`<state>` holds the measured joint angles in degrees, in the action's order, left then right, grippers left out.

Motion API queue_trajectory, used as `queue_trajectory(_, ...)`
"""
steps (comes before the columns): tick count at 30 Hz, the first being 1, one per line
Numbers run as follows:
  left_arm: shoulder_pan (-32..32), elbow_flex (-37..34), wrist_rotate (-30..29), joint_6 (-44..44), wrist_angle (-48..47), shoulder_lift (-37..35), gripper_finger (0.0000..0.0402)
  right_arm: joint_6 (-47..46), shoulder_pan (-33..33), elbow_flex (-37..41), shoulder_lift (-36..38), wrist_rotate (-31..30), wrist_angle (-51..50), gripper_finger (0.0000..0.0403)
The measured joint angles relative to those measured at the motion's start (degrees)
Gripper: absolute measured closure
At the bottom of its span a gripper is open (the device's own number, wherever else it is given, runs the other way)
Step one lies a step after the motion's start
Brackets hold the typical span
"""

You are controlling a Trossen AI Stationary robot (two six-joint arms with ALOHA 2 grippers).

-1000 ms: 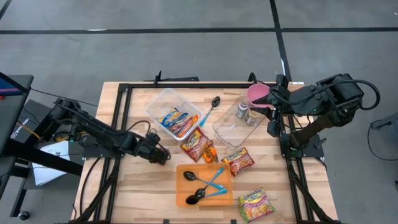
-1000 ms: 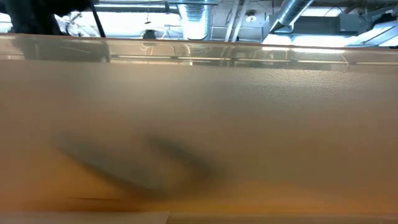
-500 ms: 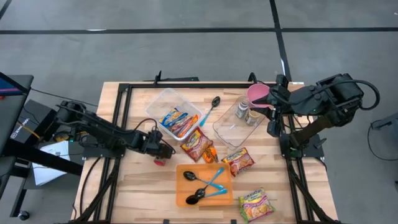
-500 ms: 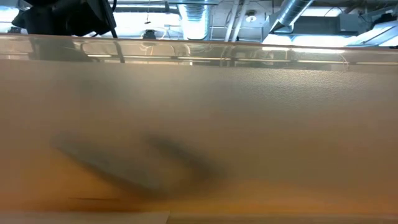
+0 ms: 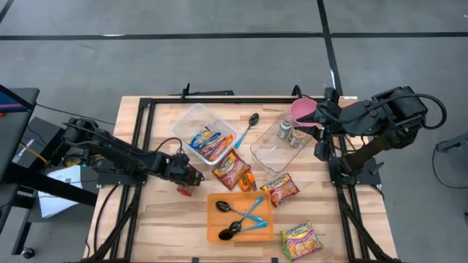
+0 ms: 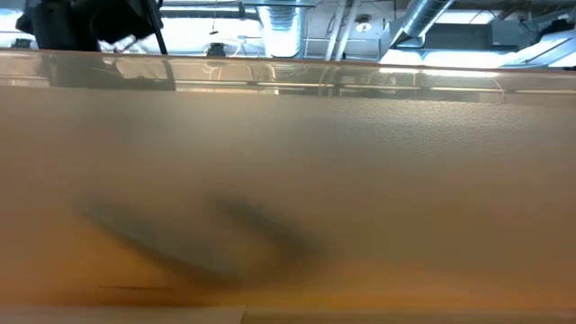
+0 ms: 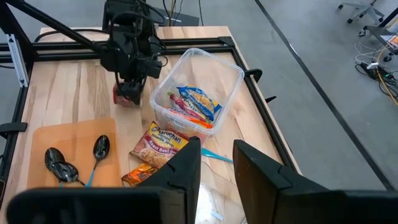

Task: Pick & Place Food Item
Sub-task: Put the red seasoning can into the transparent bin

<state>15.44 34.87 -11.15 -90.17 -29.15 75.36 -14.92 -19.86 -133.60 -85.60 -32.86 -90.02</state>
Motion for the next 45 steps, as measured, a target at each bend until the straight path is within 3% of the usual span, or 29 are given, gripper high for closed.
queue_trajectory(8, 5.55, 0.0, -2.76, -11.4, -3.03, -11.14, 0.0214, -0.11, 0.0, 0.0, 0.0, -0.01, 0.01, 0.0316)
queue_trajectory(11, 9.92, 0.0, -10.47, -19.72, -3.09, -16.53, 0.0214, -0.11, 0.0, 0.0, 0.0, -0.04, 0.02, 0.0316)
queue_trajectory(15, 15.0, 0.0, -25.29, -29.64, -0.58, -21.91, 0.0214, 0.08, 0.0, 0.01, 0.0, -0.04, 0.01, 0.0316)
queue_trajectory(20, 11.81, 0.0, -35.04, -25.53, 12.3, -22.76, 0.0214, 3.12, 0.0, 0.0, 0.0, -0.17, 0.05, 0.0316)
queue_trajectory(26, -0.1, 0.0, -31.43, -9.69, 40.06, -19.87, 0.0214, 12.71, 0.11, 0.02, 0.0, -0.16, 2.77, 0.0316)
queue_trajectory(30, -7.83, 1.59, -26.13, -5.85, 55.18, -16.82, 0.0214, 24.17, 0.08, 0.02, 0.0, -0.15, 6.73, 0.0316)
queue_trajectory(38, -19.92, 15.11, -15.24, -6.15, 56.77, -7.11, 0.0214, 46.24, 0.52, 0.07, -4.1, -1.49, 14.55, 0.0304)
queue_trajectory(45, -24.78, 27.35, -5.65, -6.07, 57.27, 2.93, 0.0214, 49.62, 2.73, 0.09, -9.68, -11.8, 13.91, 0.0219)
